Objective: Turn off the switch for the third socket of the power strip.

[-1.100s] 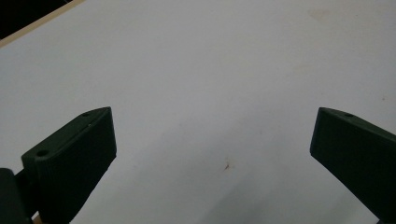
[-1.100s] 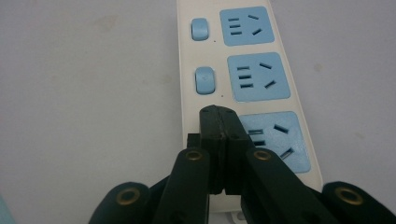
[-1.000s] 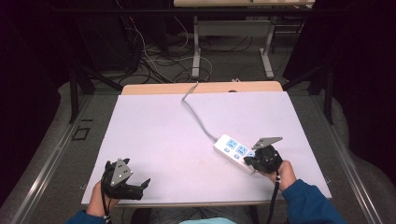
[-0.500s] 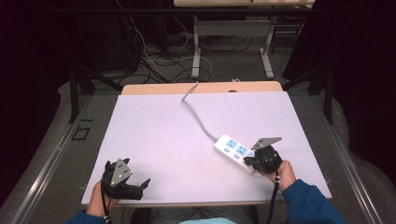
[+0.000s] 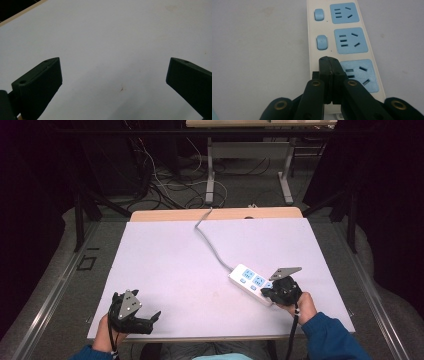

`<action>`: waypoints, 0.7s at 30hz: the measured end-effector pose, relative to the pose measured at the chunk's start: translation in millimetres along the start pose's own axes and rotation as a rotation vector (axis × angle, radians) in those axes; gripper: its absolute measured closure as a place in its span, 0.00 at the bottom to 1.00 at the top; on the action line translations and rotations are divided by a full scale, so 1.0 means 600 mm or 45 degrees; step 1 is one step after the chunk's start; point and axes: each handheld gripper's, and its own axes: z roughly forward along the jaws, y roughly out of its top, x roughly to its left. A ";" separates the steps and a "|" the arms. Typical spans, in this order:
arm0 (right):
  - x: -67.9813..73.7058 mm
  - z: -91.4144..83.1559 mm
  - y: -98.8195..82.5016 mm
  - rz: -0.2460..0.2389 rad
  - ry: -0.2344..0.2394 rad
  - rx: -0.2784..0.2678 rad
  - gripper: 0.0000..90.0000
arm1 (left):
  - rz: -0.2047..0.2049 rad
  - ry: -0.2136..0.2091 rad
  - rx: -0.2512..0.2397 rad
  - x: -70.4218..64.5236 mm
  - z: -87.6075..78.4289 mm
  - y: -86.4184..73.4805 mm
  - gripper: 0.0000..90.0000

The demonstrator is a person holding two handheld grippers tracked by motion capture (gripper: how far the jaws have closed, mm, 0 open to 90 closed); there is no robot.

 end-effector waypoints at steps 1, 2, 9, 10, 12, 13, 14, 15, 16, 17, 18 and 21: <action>0.000 0.000 0.000 -0.002 -0.001 0.000 1.00 | -0.001 0.000 0.000 0.000 0.000 0.000 0.00; 0.000 0.000 0.000 -0.002 -0.002 -0.001 1.00 | -0.001 0.001 0.000 0.000 0.000 0.000 0.00; 0.000 0.000 0.000 -0.019 -0.011 0.004 1.00 | -0.003 -0.002 0.003 0.000 0.000 0.000 0.00; 0.000 0.000 0.001 -0.021 -0.012 0.003 1.00 | -0.001 0.000 0.004 0.000 -0.001 0.000 0.00; 0.001 0.000 0.000 -0.019 -0.011 0.005 1.00 | -0.001 0.000 0.003 0.000 -0.001 0.000 0.00; 0.001 0.000 0.000 -0.018 -0.012 0.005 1.00 | -0.004 0.000 0.000 0.000 0.000 0.000 0.00; 0.002 -0.001 0.001 -0.019 -0.016 0.006 1.00 | -0.004 0.001 -0.001 0.000 0.000 0.000 0.00; 0.003 0.000 0.001 -0.010 -0.018 0.007 1.00 | 0.008 0.008 0.002 0.001 -0.001 0.000 0.00; 0.003 0.001 0.001 -0.018 -0.022 0.007 1.00 | 0.008 0.007 0.000 0.000 0.000 0.000 0.00; 0.003 0.001 0.001 -0.013 -0.026 0.005 1.00 | 0.003 0.004 0.000 0.000 0.000 0.000 0.00; 0.001 0.000 0.000 -0.018 -0.012 0.000 1.00 | 0.004 0.003 0.000 0.000 -0.001 0.000 0.00; 0.002 0.000 0.000 -0.022 -0.014 0.003 1.00 | 0.006 0.005 -0.001 0.000 0.000 0.000 0.00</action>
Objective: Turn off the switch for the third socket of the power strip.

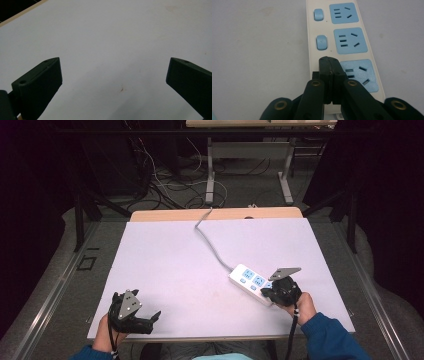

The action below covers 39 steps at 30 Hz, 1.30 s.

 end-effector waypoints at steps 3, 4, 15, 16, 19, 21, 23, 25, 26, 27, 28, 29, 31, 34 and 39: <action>0.002 0.000 0.000 0.010 -0.009 -0.006 1.00 | -0.008 -0.006 -0.001 -0.001 0.000 0.000 0.00; 0.002 0.000 0.000 0.010 -0.006 -0.004 1.00 | -0.006 -0.006 0.001 0.000 0.000 0.000 0.00; 0.003 -0.001 0.000 -0.006 -0.019 0.005 1.00 | 0.001 0.002 0.003 0.000 0.000 0.000 0.00; 0.003 0.000 0.000 -0.007 -0.017 -0.003 1.00 | -0.003 -0.001 0.000 0.000 0.000 0.000 0.00; 0.003 0.000 0.000 -0.008 -0.018 -0.005 1.00 | 0.002 0.004 0.003 0.000 0.000 0.000 0.00; 0.003 0.000 -0.001 -0.008 -0.021 -0.007 1.00 | 0.002 0.002 0.000 0.000 0.000 0.000 0.00; 0.002 -0.001 -0.001 -0.008 -0.022 -0.007 1.00 | 0.001 0.002 0.000 0.000 0.000 0.000 0.00; 0.003 -0.001 0.000 -0.006 -0.016 0.004 1.00 | -0.015 -0.005 -0.003 -0.001 0.000 0.000 0.00; 0.002 0.000 -0.001 -0.010 -0.013 -0.010 1.00 | -0.010 0.001 -0.005 -0.001 0.000 0.000 0.00; 0.002 0.000 -0.001 -0.010 -0.013 -0.010 1.00 | -0.011 0.002 -0.006 -0.001 -0.001 0.000 0.00; 0.002 -0.001 -0.001 -0.008 -0.012 0.001 1.00 | -0.010 0.002 -0.006 -0.001 -0.001 0.000 0.00; 0.002 -0.001 -0.001 -0.008 -0.012 0.001 1.00 | -0.010 0.002 -0.006 -0.001 -0.001 0.000 0.00; 0.002 0.000 -0.002 -0.007 -0.012 -0.012 1.00 | -0.011 0.000 -0.005 -0.001 -0.001 0.000 0.00; 0.002 0.000 -0.002 -0.012 -0.011 -0.018 1.00 | -0.012 0.000 -0.004 -0.001 0.000 0.000 0.00; 0.002 0.000 -0.002 -0.001 -0.004 -0.022 1.00 | -0.011 0.001 -0.005 -0.001 0.000 0.000 0.00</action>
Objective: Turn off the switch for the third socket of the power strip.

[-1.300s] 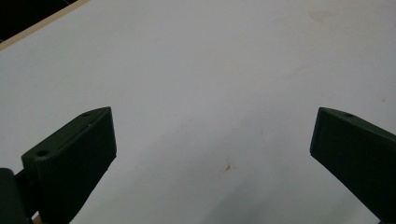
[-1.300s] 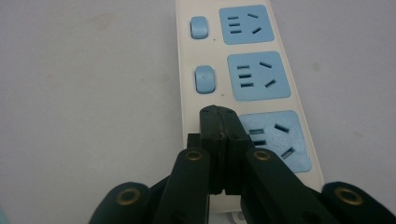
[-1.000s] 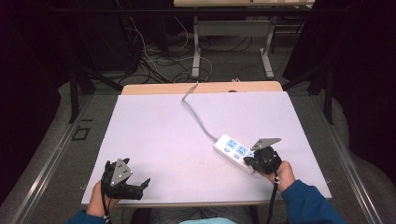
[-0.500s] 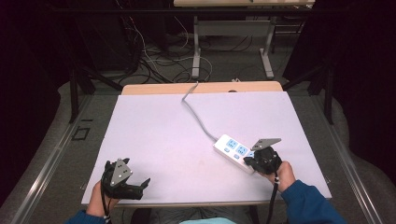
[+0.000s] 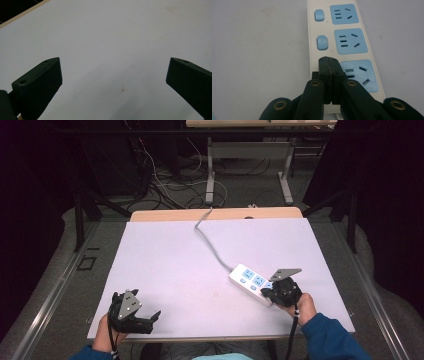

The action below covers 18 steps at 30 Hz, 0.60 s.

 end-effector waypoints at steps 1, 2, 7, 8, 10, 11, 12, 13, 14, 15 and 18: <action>0.000 0.000 0.000 0.002 -0.001 0.001 1.00 | 0.001 0.000 0.000 0.000 0.000 0.000 0.00; 0.001 0.000 0.000 0.000 -0.002 0.001 1.00 | 0.000 0.000 0.000 0.000 0.000 0.000 0.00; 0.001 -0.001 0.000 0.000 -0.008 0.001 1.00 | -0.001 0.000 0.001 0.000 0.000 0.000 0.00; 0.001 -0.001 0.000 0.000 -0.008 0.002 1.00 | -0.001 0.000 0.000 0.000 0.000 0.000 0.00; 0.001 0.000 0.000 0.002 -0.004 0.003 1.00 | 0.000 0.000 0.000 0.000 0.000 0.000 0.00; 0.001 0.000 0.000 0.001 -0.003 0.001 1.00 | 0.001 0.001 0.000 0.000 0.000 0.000 0.00; 0.001 0.000 0.000 0.002 -0.004 0.002 1.00 | 0.001 0.000 0.000 0.000 0.000 0.000 0.00; 0.001 0.000 0.000 0.001 -0.008 0.003 1.00 | 0.000 0.000 0.000 0.000 0.000 0.000 0.00; 0.001 0.000 0.000 0.002 -0.003 0.002 1.00 | -0.001 0.000 0.000 0.000 0.000 0.000 0.00; 0.001 0.000 0.000 0.001 -0.008 -0.001 1.00 | 0.000 0.001 0.000 0.000 0.000 0.000 0.00; 0.001 -0.001 0.001 -0.018 -0.012 0.010 1.00 | 0.001 0.001 -0.001 0.000 0.000 0.000 0.00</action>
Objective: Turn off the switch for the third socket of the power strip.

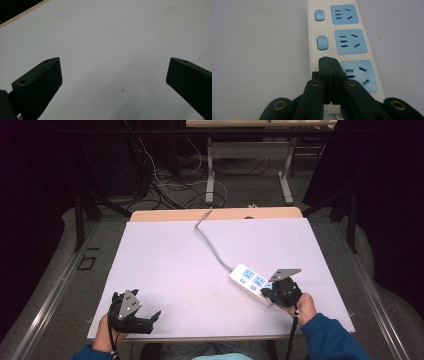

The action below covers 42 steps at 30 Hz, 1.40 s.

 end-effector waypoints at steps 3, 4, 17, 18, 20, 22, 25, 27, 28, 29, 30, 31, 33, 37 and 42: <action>0.000 -0.001 0.001 -0.001 0.002 0.012 1.00 | 0.000 -0.003 0.000 0.000 0.000 0.000 0.00; 0.000 -0.001 0.001 -0.002 0.001 0.012 1.00 | -0.001 -0.003 0.000 -0.001 0.000 0.000 0.00; 0.000 -0.006 0.002 -0.016 -0.009 -0.002 1.00 | -0.002 0.000 -0.002 0.000 0.000 0.000 0.00; 0.001 -0.006 0.003 -0.006 -0.008 -0.005 1.00 | -0.001 0.000 -0.003 0.000 0.000 0.000 0.00; 0.001 -0.006 0.002 -0.016 -0.018 -0.001 1.00 | -0.002 -0.001 -0.002 0.000 0.000 0.000 0.00; 0.001 -0.007 0.003 -0.020 -0.021 0.000 1.00 | -0.004 -0.004 -0.002 -0.001 0.000 0.000 0.00; 0.003 -0.007 0.003 -0.027 -0.029 0.001 1.00 | -0.003 -0.003 -0.002 -0.001 -0.001 0.000 0.00; 0.004 -0.008 0.002 -0.037 -0.032 -0.005 1.00 | -0.002 -0.001 -0.003 0.000 -0.001 0.000 0.00; 0.003 -0.009 0.003 -0.041 -0.032 -0.002 1.00 | 0.000 -0.001 -0.002 0.000 -0.001 0.000 0.00; 0.003 -0.008 0.002 -0.047 -0.038 -0.038 1.00 | -0.002 -0.001 -0.002 0.000 0.000 0.000 0.00; 0.005 -0.012 0.005 -0.038 -0.037 -0.014 1.00 | 0.003 -0.002 0.003 0.001 -0.001 0.000 0.00; 0.004 -0.013 0.006 -0.045 -0.042 -0.044 1.00 | -0.001 -0.002 0.000 0.001 0.000 0.000 0.00; 0.004 -0.018 0.009 -0.047 -0.043 -0.057 1.00 | -0.001 -0.002 -0.001 0.001 0.000 0.000 0.00; 0.006 -0.025 0.013 -0.061 -0.056 -0.102 0.98 | -0.002 -0.001 -0.003 0.000 0.000 0.000 0.00; 0.006 -0.033 0.023 -0.091 -0.058 -0.126 0.95 | -0.001 0.001 0.000 0.000 0.000 0.000 0.00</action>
